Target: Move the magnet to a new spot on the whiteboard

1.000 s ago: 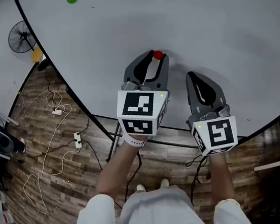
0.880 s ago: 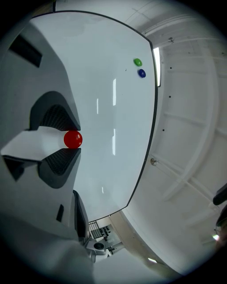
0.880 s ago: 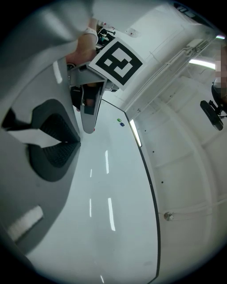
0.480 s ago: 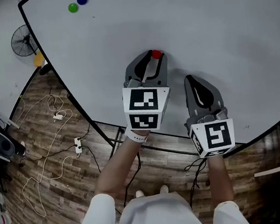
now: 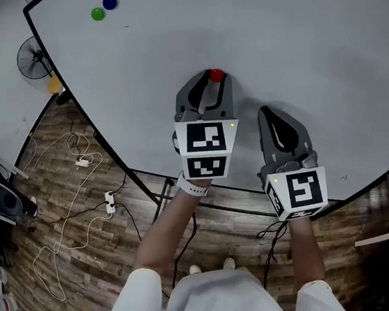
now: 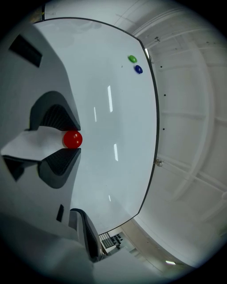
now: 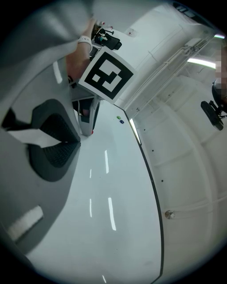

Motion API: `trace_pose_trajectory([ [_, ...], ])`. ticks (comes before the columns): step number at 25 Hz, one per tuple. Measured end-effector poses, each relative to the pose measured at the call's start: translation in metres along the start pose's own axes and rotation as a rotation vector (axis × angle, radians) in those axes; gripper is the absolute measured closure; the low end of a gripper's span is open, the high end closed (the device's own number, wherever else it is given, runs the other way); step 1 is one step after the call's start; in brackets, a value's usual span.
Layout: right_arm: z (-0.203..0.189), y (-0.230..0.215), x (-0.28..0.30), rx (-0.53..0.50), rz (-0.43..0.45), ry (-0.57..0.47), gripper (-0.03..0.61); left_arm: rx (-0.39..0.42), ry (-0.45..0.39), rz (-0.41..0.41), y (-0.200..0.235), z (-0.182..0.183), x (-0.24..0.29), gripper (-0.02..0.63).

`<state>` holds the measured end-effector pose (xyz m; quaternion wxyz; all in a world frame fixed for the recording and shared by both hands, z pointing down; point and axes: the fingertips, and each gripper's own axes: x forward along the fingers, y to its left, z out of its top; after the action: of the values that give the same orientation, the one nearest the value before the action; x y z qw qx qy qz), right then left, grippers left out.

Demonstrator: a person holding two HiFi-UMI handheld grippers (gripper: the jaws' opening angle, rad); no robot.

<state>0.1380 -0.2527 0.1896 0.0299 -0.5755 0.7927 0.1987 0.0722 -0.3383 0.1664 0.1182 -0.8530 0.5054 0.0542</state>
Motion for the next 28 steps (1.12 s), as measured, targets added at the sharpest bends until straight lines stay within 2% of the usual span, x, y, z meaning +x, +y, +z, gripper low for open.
trace_pose_trajectory([
  [18,0.004,0.005,-0.002,0.008,-0.011,0.001,0.568,-0.039,-0.007,-0.036,0.002,-0.002,-0.005,0.485],
  [28,0.005,0.009,-0.009,0.014,-0.029,0.008,0.568,-0.056,0.001,-0.057,0.005,-0.009,-0.031,0.486],
])
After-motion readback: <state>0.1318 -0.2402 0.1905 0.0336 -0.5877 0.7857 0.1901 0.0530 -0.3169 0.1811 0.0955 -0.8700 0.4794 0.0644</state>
